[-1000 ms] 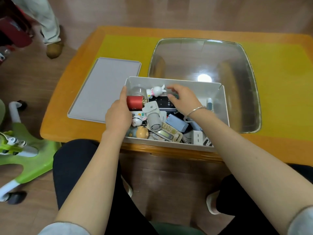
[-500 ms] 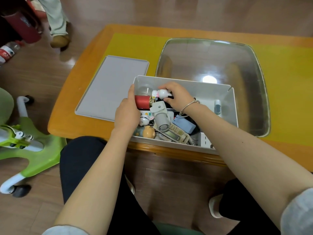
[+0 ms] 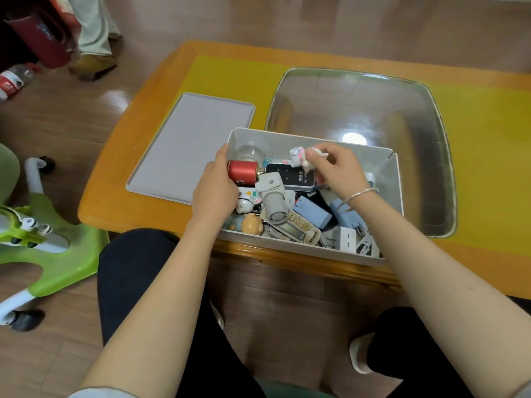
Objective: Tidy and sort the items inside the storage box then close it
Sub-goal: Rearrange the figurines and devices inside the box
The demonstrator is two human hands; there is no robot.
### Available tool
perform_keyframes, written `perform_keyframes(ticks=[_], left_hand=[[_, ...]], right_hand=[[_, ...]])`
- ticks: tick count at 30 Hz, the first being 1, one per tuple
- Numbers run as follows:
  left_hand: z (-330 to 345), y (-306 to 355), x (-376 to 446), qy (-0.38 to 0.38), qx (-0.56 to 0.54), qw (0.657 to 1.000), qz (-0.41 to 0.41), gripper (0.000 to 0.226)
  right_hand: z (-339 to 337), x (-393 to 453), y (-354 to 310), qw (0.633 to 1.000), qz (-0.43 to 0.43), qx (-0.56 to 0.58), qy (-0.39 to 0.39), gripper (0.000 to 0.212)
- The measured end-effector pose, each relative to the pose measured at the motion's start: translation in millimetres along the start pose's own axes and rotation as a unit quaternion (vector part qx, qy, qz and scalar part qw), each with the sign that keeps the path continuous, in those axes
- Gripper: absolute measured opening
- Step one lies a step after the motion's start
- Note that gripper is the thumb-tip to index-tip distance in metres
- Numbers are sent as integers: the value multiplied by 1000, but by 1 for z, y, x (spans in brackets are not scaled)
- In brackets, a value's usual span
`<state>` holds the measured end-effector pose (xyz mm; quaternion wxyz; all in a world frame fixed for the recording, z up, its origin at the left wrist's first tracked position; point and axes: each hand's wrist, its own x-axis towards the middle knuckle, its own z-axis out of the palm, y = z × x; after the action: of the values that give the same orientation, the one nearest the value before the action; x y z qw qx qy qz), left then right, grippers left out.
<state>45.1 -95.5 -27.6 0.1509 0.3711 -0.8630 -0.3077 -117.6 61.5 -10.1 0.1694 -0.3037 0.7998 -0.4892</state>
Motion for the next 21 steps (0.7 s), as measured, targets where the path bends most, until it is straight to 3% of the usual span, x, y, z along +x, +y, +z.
perform_keyframes(ticks=[3, 6, 10, 13, 21], left_hand=[[-1, 2, 0, 76, -6, 997, 8, 50], [-4, 3, -3, 125, 57, 988, 75, 35], [-6, 0, -12, 45, 152, 972, 173, 26], [-8, -5, -13, -8, 232, 958, 168, 40], [-13, 6, -2, -135, 310, 929, 152, 26]], right_hand=[[-10, -12, 7, 999, 48, 20, -9, 35], [-12, -15, 13, 995, 85, 57, 8, 29], [-14, -15, 17, 994, 94, 44, 23, 19], [-18, -17, 19, 996, 79, 37, 15, 16], [-31, -25, 22, 993, 85, 84, -3, 24]])
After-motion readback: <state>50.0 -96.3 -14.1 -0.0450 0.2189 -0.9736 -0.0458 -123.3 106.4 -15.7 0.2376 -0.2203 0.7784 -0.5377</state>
